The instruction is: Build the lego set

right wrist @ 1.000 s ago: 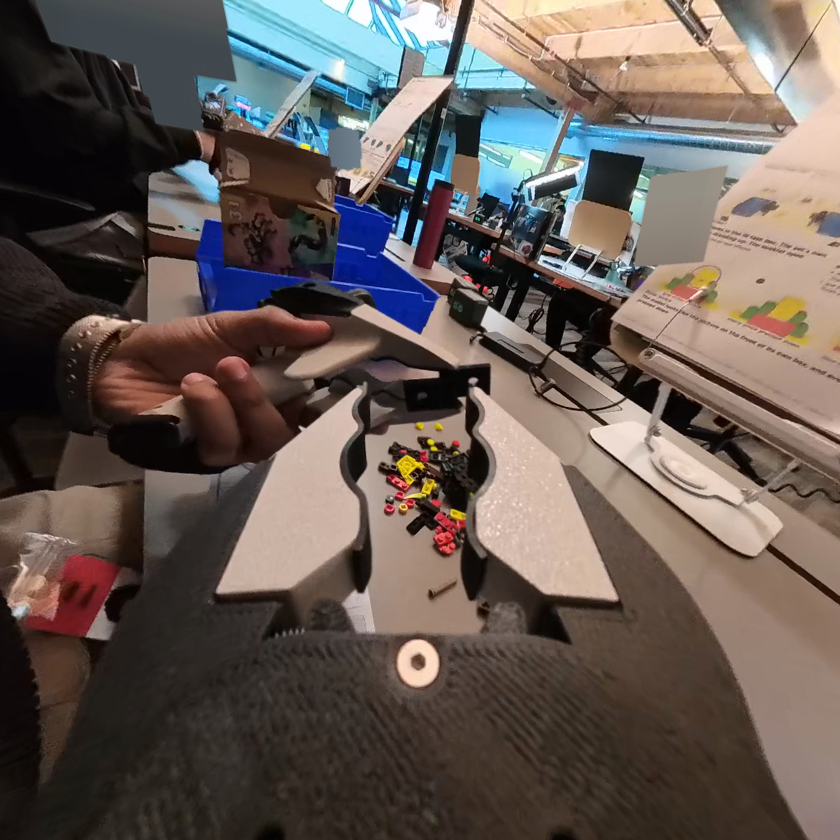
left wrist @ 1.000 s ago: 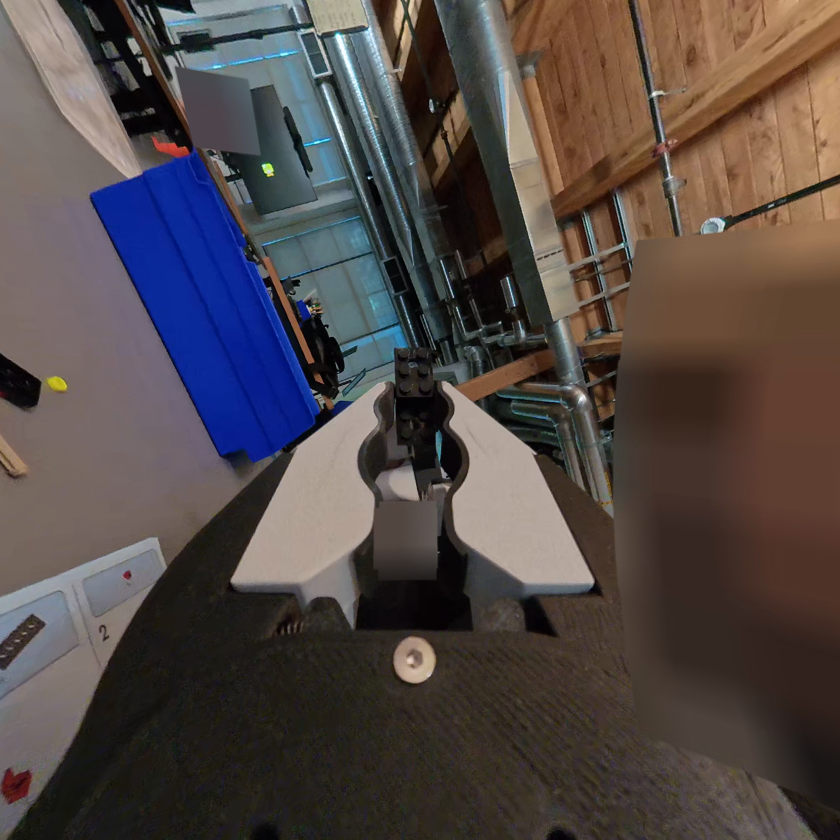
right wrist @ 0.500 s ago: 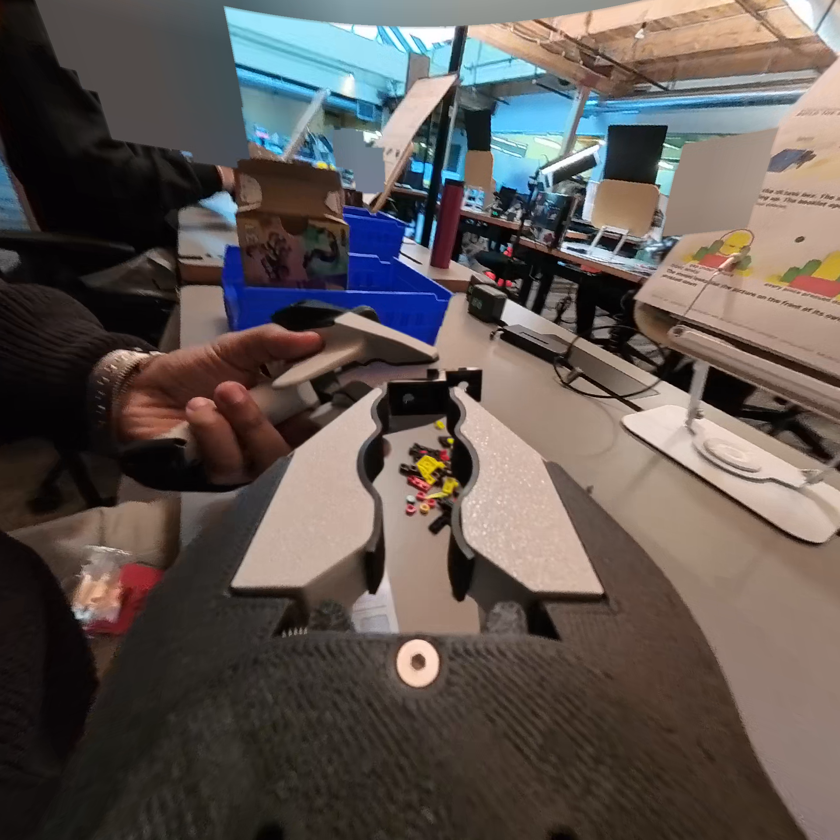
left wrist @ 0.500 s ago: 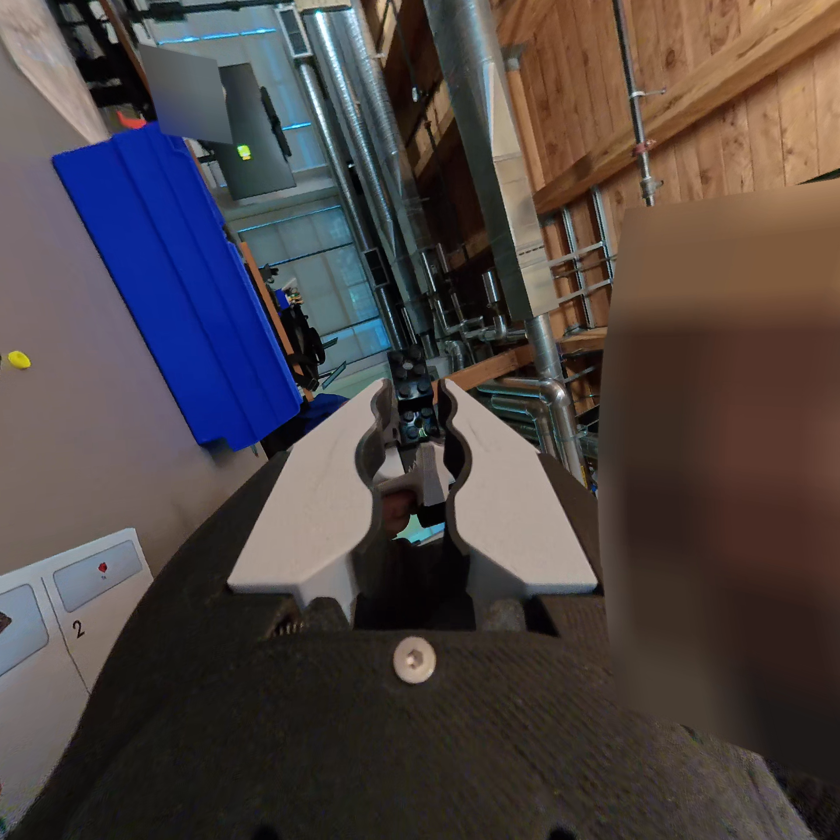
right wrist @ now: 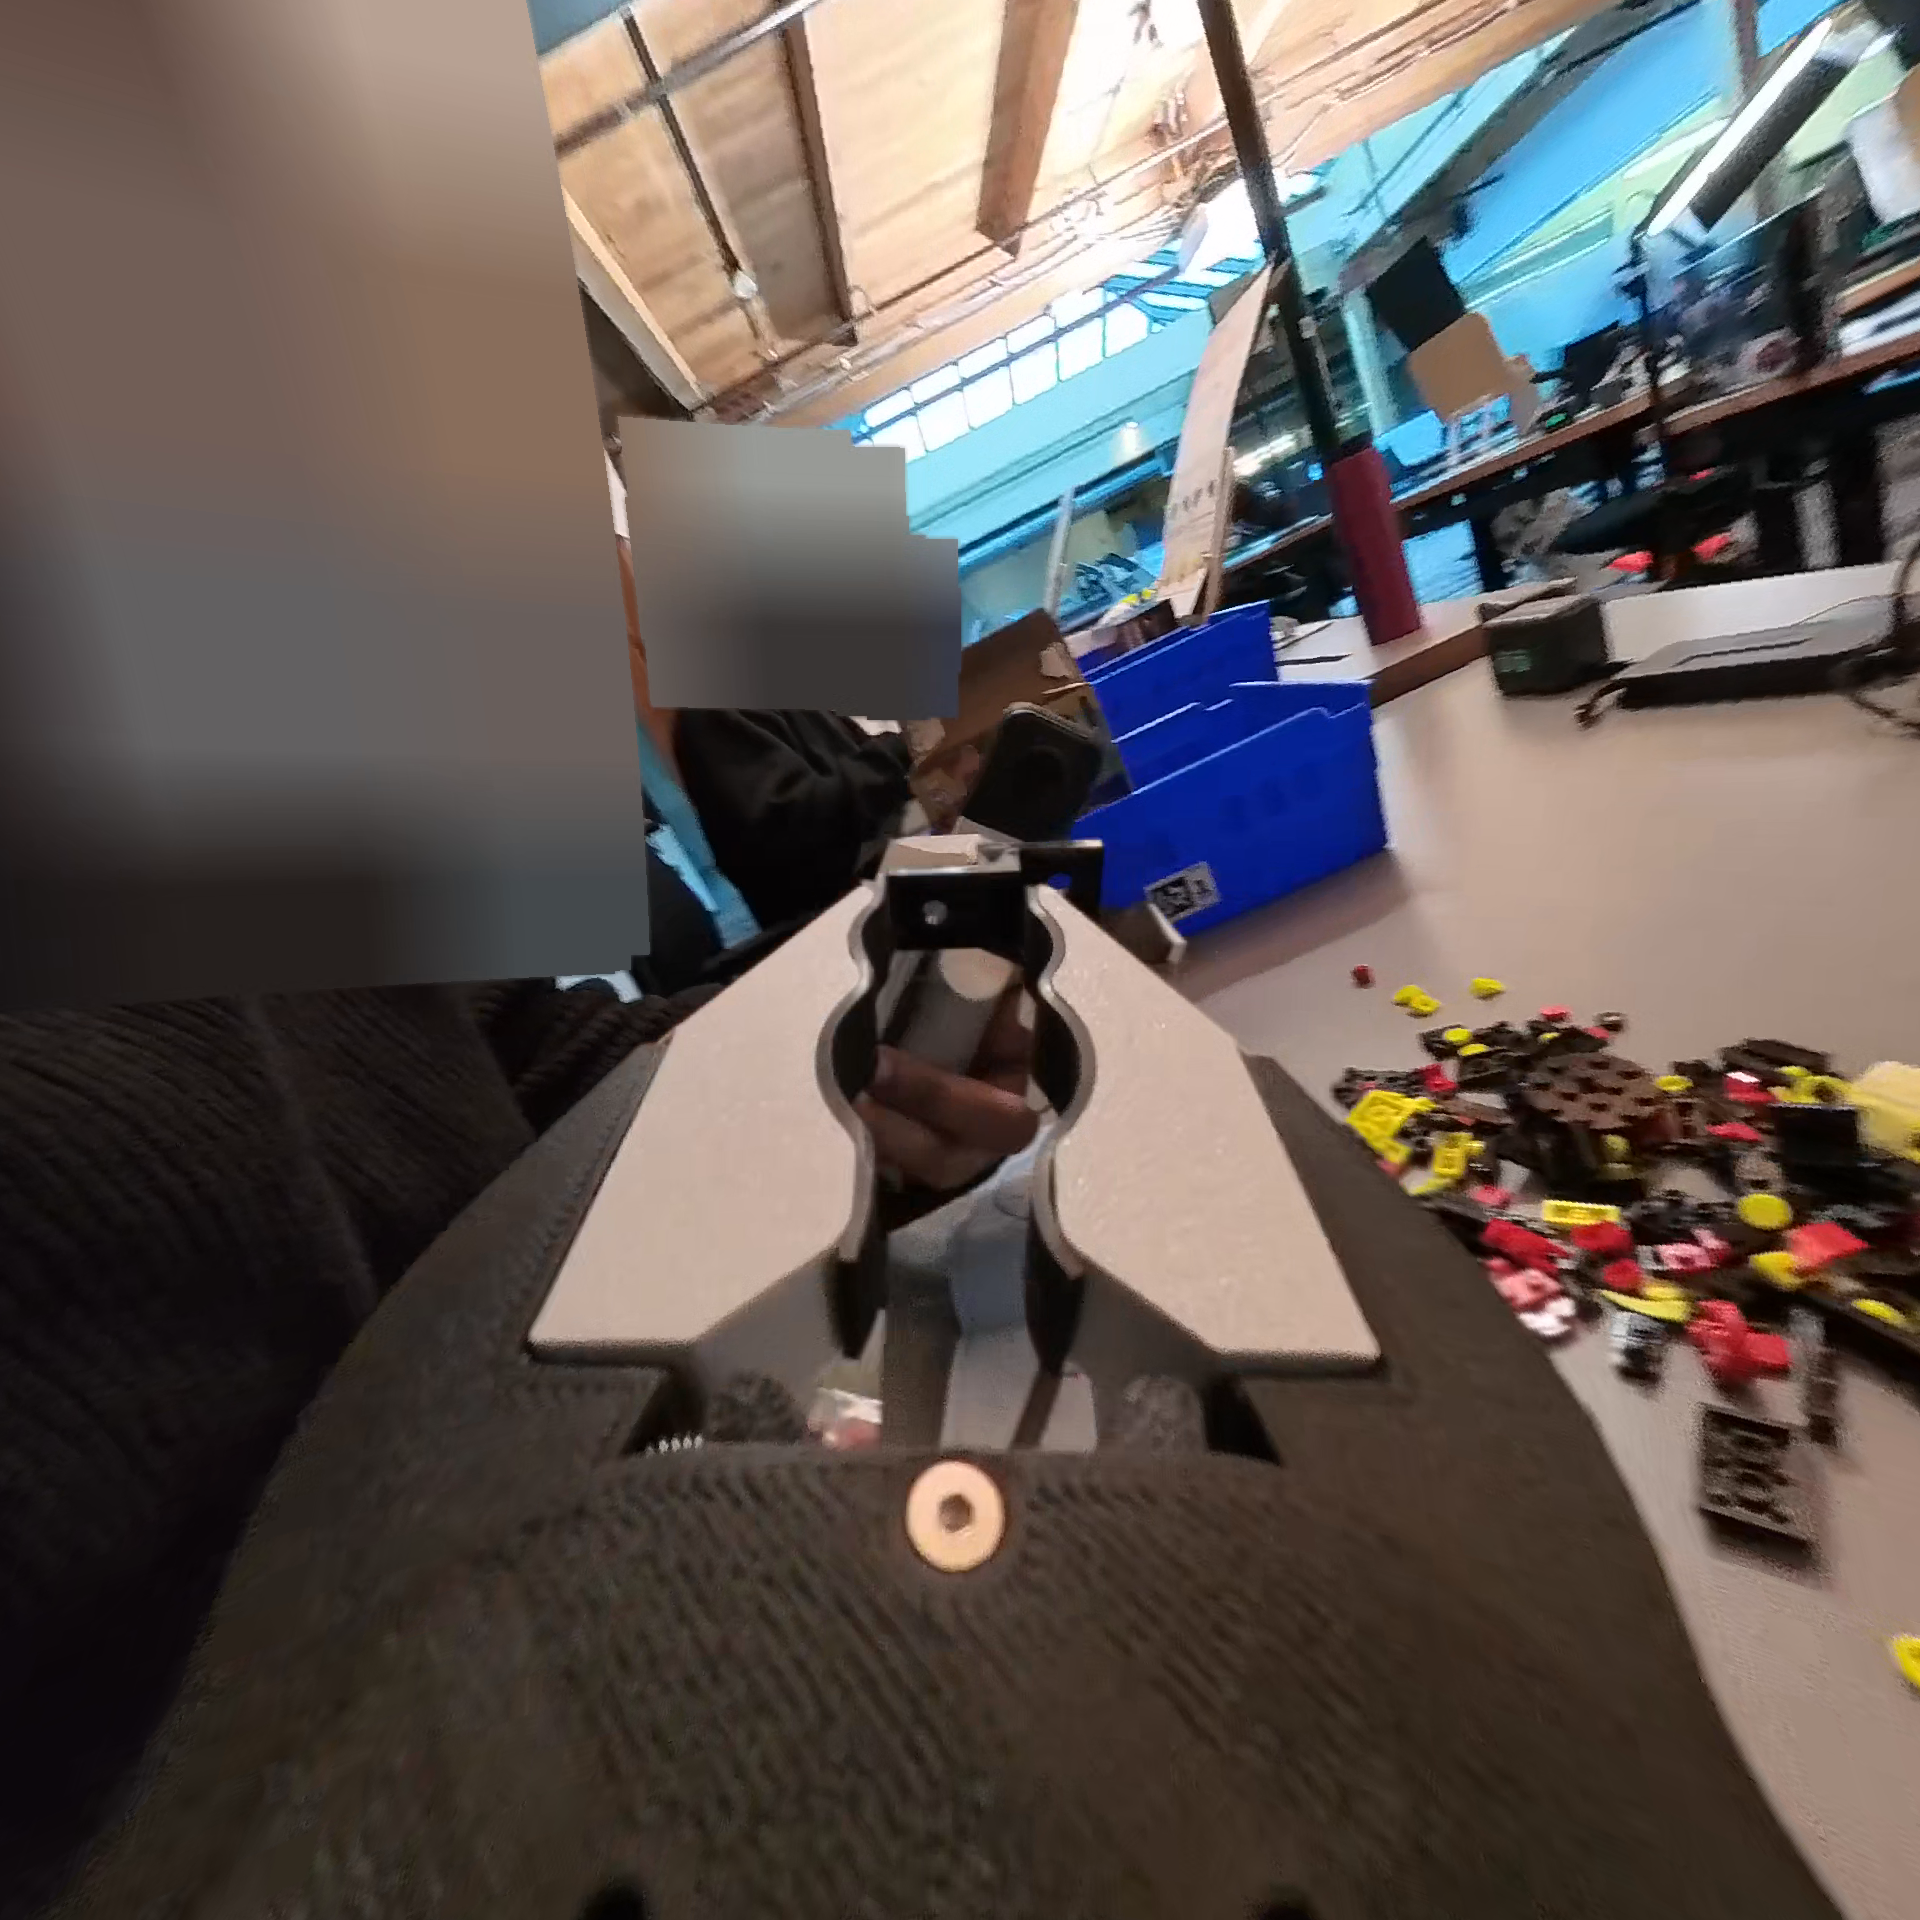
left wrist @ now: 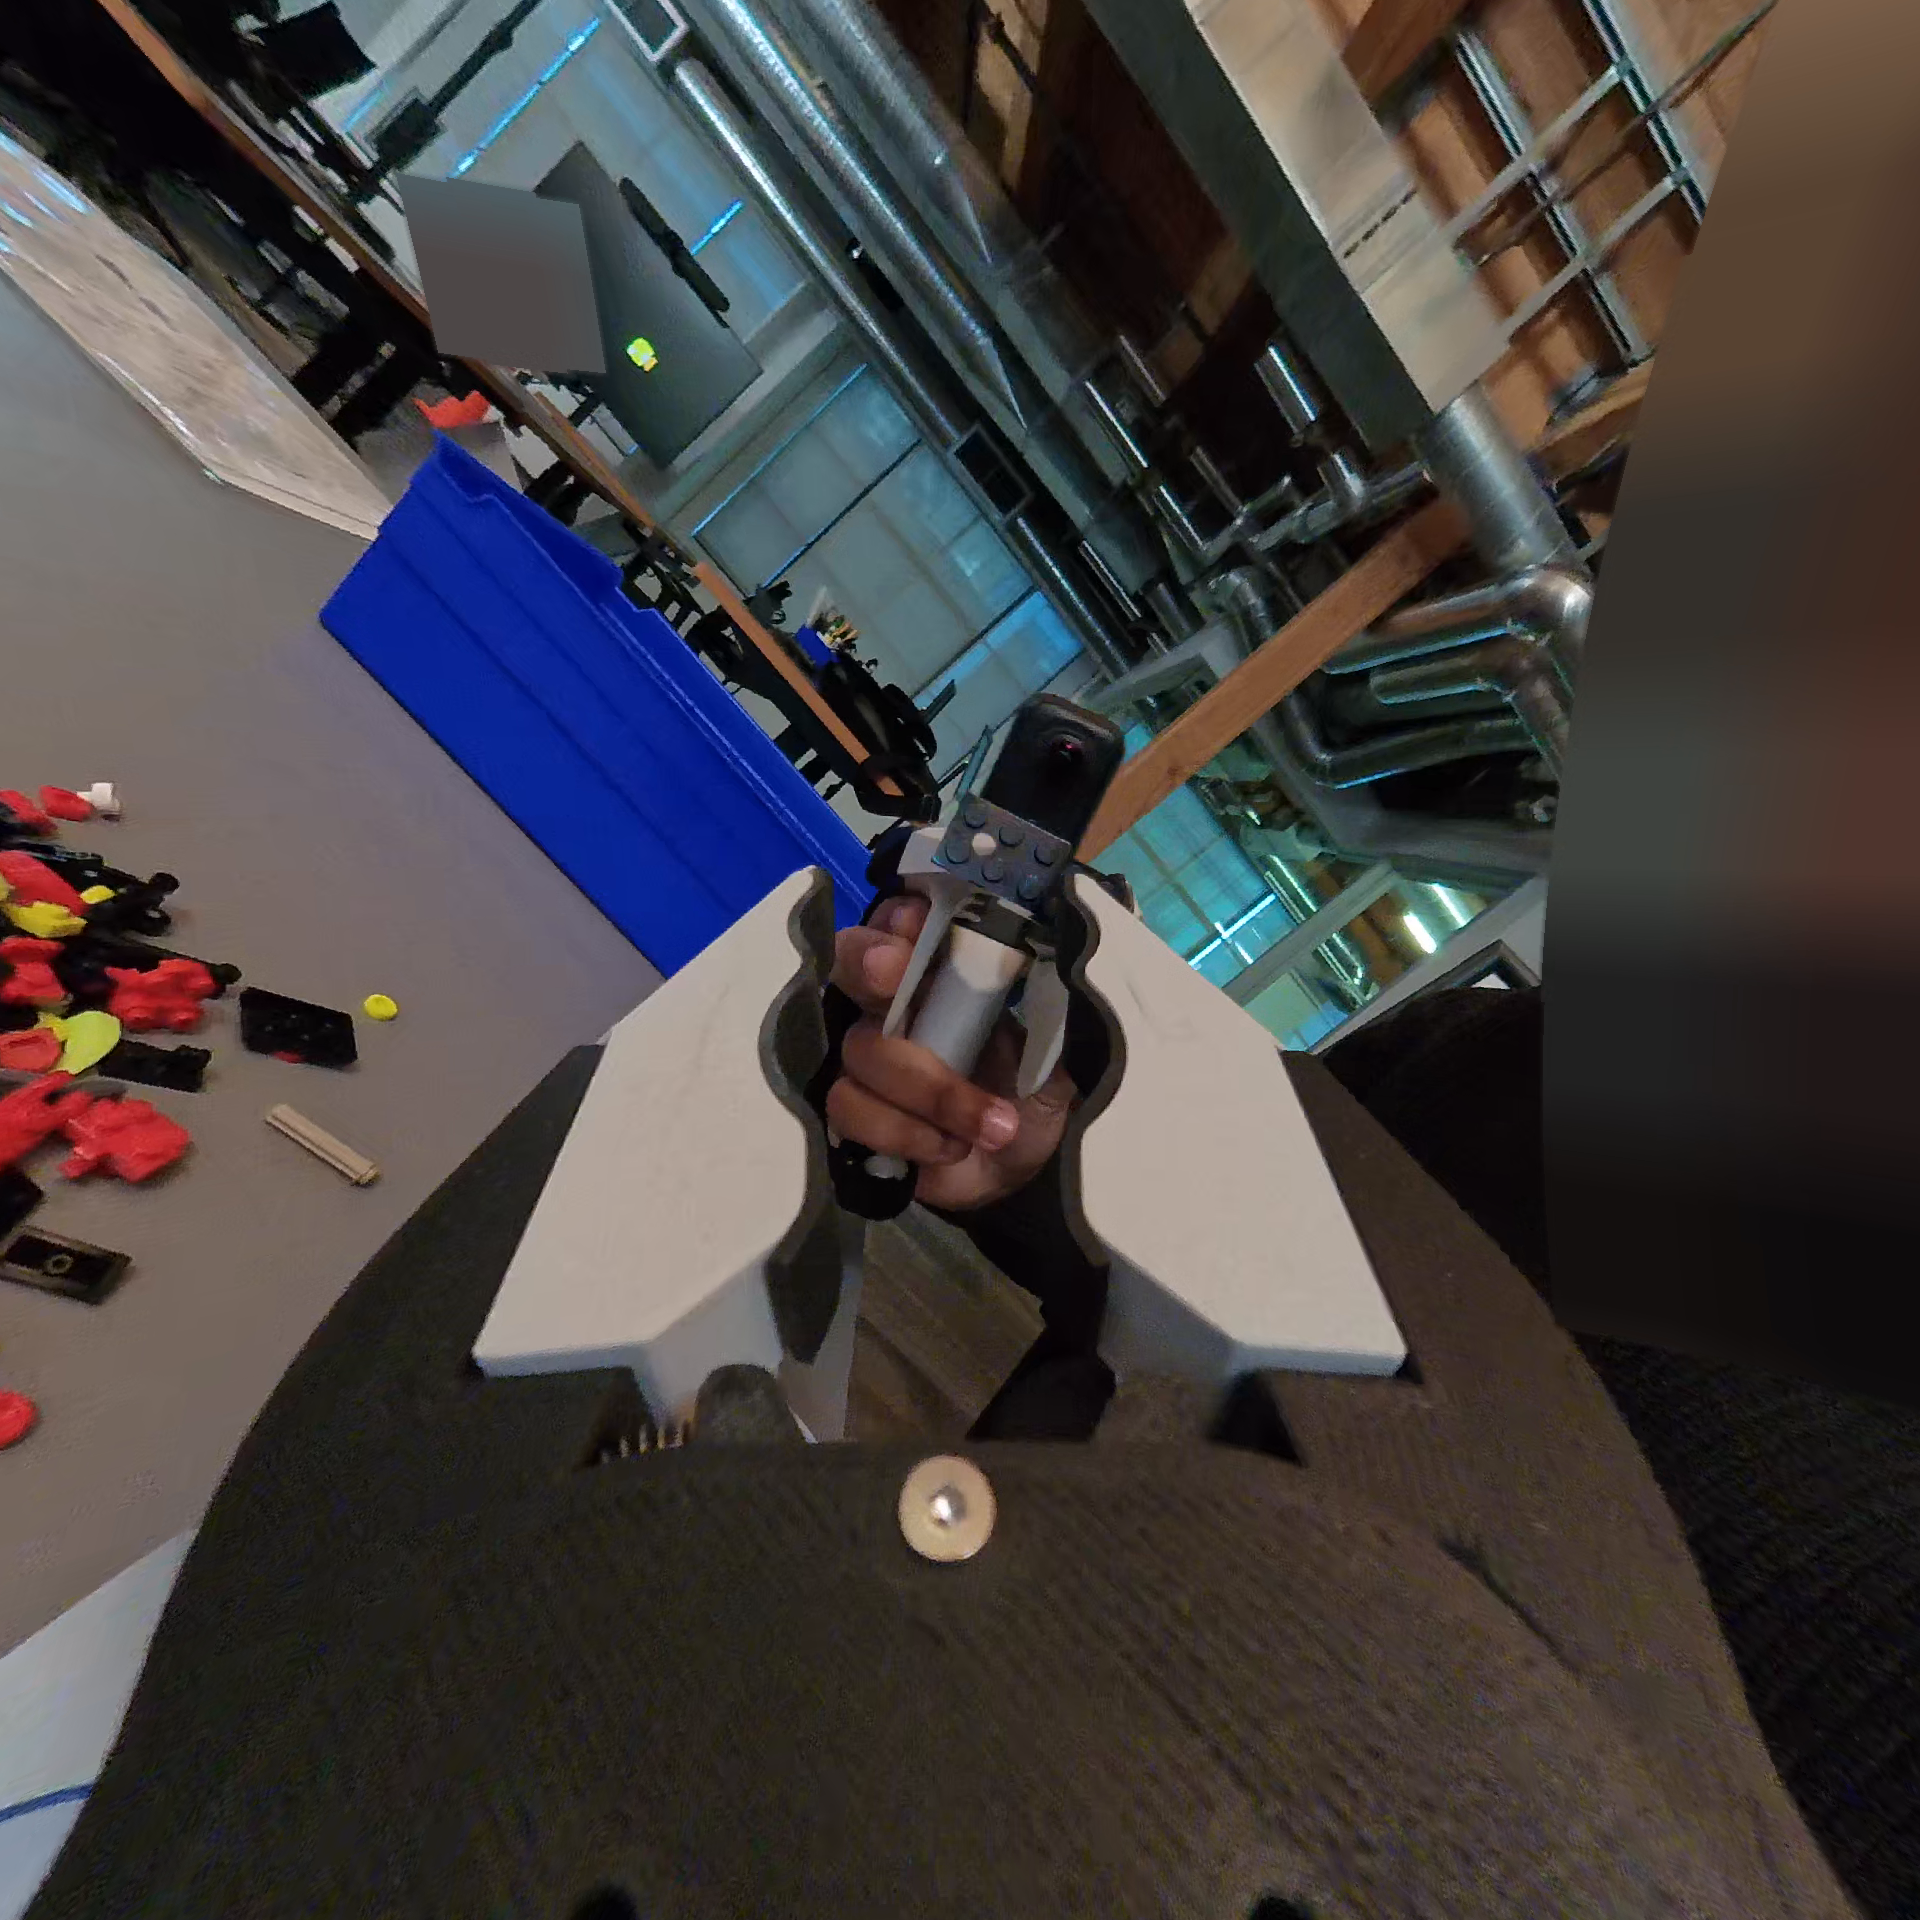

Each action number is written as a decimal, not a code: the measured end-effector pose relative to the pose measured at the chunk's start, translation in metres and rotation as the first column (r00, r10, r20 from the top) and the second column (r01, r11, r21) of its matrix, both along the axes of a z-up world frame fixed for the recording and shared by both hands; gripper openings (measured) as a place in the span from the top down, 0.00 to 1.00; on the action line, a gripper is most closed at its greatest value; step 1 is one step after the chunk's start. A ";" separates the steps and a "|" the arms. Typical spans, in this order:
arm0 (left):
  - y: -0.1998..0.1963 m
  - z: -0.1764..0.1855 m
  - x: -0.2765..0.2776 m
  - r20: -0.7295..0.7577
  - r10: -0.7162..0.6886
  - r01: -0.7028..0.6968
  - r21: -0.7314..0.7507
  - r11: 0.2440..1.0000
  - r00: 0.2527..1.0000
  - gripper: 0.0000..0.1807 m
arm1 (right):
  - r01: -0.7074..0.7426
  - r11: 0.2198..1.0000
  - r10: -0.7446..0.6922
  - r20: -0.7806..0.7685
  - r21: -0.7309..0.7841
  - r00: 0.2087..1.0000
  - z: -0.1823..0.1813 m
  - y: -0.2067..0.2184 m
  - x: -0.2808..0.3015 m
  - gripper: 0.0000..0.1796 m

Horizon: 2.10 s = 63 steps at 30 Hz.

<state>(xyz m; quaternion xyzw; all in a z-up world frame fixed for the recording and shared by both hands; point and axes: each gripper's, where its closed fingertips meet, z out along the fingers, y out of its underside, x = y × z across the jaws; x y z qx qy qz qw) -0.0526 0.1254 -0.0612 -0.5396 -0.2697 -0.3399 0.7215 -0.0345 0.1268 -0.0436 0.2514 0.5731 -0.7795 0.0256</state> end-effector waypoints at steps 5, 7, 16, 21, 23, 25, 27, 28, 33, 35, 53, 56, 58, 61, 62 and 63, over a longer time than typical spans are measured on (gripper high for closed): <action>0.003 0.001 0.010 -0.037 -0.047 0.047 -0.005 0.999 0.998 0.78 | -0.068 0.996 0.072 0.063 -0.060 0.995 -0.001 -0.002 0.003 0.88; 0.005 0.000 0.015 -0.062 -0.063 0.062 -0.019 0.998 0.996 0.78 | -0.080 0.995 0.084 0.067 -0.061 0.994 -0.001 -0.003 0.004 0.88; 0.004 0.000 0.015 -0.068 -0.063 0.062 -0.011 0.998 0.996 0.87 | -0.090 0.996 0.092 0.075 -0.031 0.993 -0.007 -0.008 0.005 0.88; 0.005 0.000 0.014 -0.053 -0.068 0.068 -0.002 0.998 0.996 0.88 | -0.077 0.997 0.078 0.053 -0.011 0.996 -0.008 -0.009 0.005 0.88; 0.005 0.002 0.015 -0.060 -0.074 0.074 0.007 0.997 0.995 0.88 | -0.071 0.997 0.071 0.029 0.013 0.997 -0.008 -0.009 0.006 0.88; 0.004 0.003 0.015 -0.067 -0.075 0.076 0.014 0.997 0.995 0.88 | -0.065 0.997 0.065 0.011 0.028 0.998 -0.007 -0.009 0.007 0.88; 0.005 0.004 0.015 -0.064 -0.075 0.077 0.020 0.997 0.995 0.88 | -0.061 0.998 0.061 0.003 0.035 0.998 -0.007 -0.009 0.007 0.88; 0.005 0.004 0.015 -0.062 -0.076 0.077 0.022 0.997 0.995 0.89 | -0.059 0.998 0.059 0.001 0.038 0.998 -0.007 -0.008 0.007 0.88; 0.005 0.002 0.015 -0.077 -0.071 0.072 0.006 0.997 0.995 0.88 | -0.052 0.998 0.052 0.001 0.047 0.999 -0.008 -0.009 0.005 0.88; 0.003 0.001 0.010 -0.081 -0.050 0.050 -0.002 0.999 0.995 0.88 | -0.027 0.999 0.026 0.018 0.038 0.999 -0.011 -0.007 -0.001 0.86; -0.114 -0.141 -0.134 -0.489 0.294 -0.565 -0.772 0.292 0.821 0.87 | 0.302 0.654 -0.370 -0.055 0.693 0.927 -0.120 0.056 -0.071 0.83; -0.121 -0.147 -0.139 -0.479 0.311 -0.558 -0.789 0.257 0.821 0.87 | 0.274 0.593 -0.350 -0.064 0.757 0.934 -0.135 0.056 -0.070 0.85; -0.130 -0.146 -0.145 -0.504 0.326 -0.583 -0.782 0.221 0.800 0.87 | 0.249 0.587 -0.341 -0.043 0.770 0.939 -0.140 0.056 -0.069 0.85; -0.141 -0.142 -0.152 -0.539 0.344 -0.617 -0.767 0.177 0.769 0.87 | 0.226 0.609 -0.326 -0.020 0.761 0.945 -0.140 0.053 -0.066 0.85; -0.145 -0.142 -0.154 -0.547 0.347 -0.623 -0.766 0.160 0.762 0.87 | 0.216 0.621 -0.309 -0.018 0.753 0.951 -0.138 0.049 -0.063 0.85; -0.149 -0.143 -0.157 -0.557 0.351 -0.629 -0.765 0.138 0.753 0.87 | 0.197 0.637 -0.279 -0.015 0.745 0.960 -0.135 0.043 -0.059 0.85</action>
